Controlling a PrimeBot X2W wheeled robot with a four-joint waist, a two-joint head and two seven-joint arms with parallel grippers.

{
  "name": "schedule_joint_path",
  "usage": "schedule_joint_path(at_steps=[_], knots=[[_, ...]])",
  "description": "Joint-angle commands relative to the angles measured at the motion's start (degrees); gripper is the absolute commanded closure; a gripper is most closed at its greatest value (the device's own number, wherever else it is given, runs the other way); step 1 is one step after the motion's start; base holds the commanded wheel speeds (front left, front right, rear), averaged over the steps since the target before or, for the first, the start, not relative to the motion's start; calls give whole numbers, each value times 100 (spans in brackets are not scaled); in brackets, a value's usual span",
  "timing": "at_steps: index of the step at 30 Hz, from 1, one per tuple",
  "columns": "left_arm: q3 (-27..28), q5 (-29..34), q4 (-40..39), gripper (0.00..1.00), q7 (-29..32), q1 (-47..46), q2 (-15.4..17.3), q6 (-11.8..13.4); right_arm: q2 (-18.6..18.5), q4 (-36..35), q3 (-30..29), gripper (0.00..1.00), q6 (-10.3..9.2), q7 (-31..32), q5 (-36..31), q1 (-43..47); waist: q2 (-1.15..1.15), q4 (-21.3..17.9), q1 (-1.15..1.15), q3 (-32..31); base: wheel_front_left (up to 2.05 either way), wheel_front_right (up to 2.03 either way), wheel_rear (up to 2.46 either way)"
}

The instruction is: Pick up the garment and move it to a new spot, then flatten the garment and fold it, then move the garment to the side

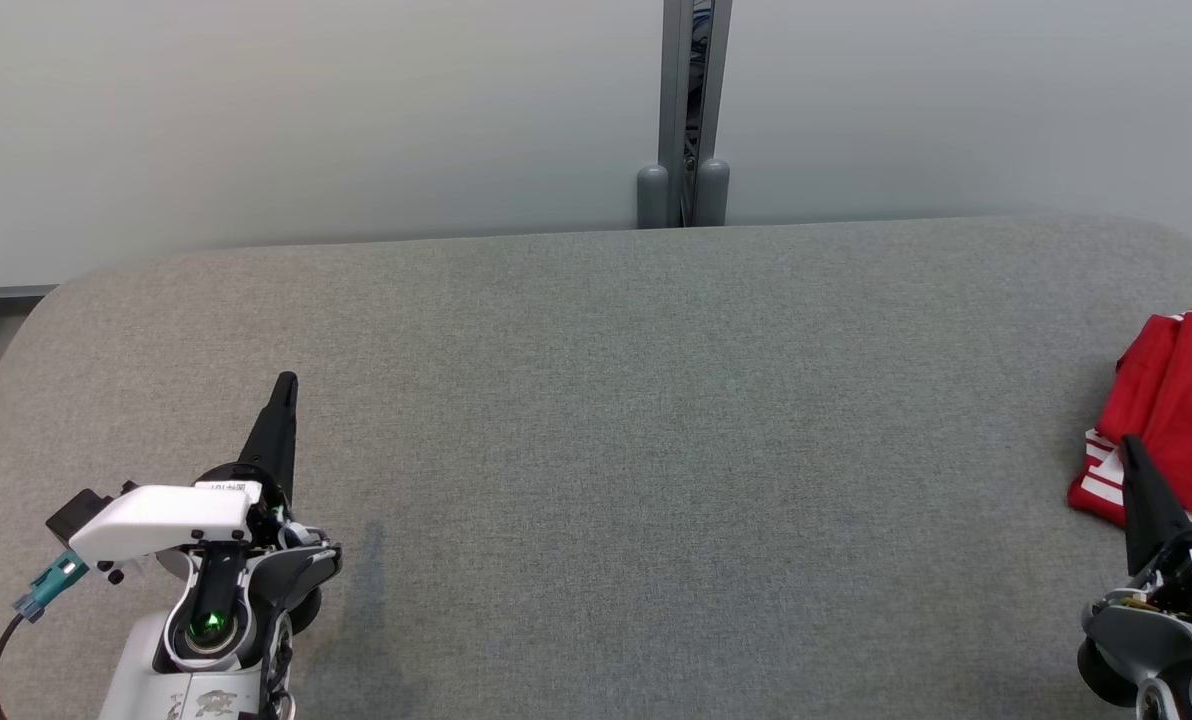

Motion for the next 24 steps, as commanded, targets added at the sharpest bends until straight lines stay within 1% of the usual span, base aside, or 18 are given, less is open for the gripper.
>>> schedule_joint_path(at_steps=[1,24], knots=[[20,23,2,100,7,-93,16,-31,-22,10,-17,100,2,23,-25,-43,0,0,0,0,0,0,0],[21,20,2,100,8,-93,17,-31,-20,10,-20,100,2,24,-29,-44,0,0,0,0,0,0,0]])
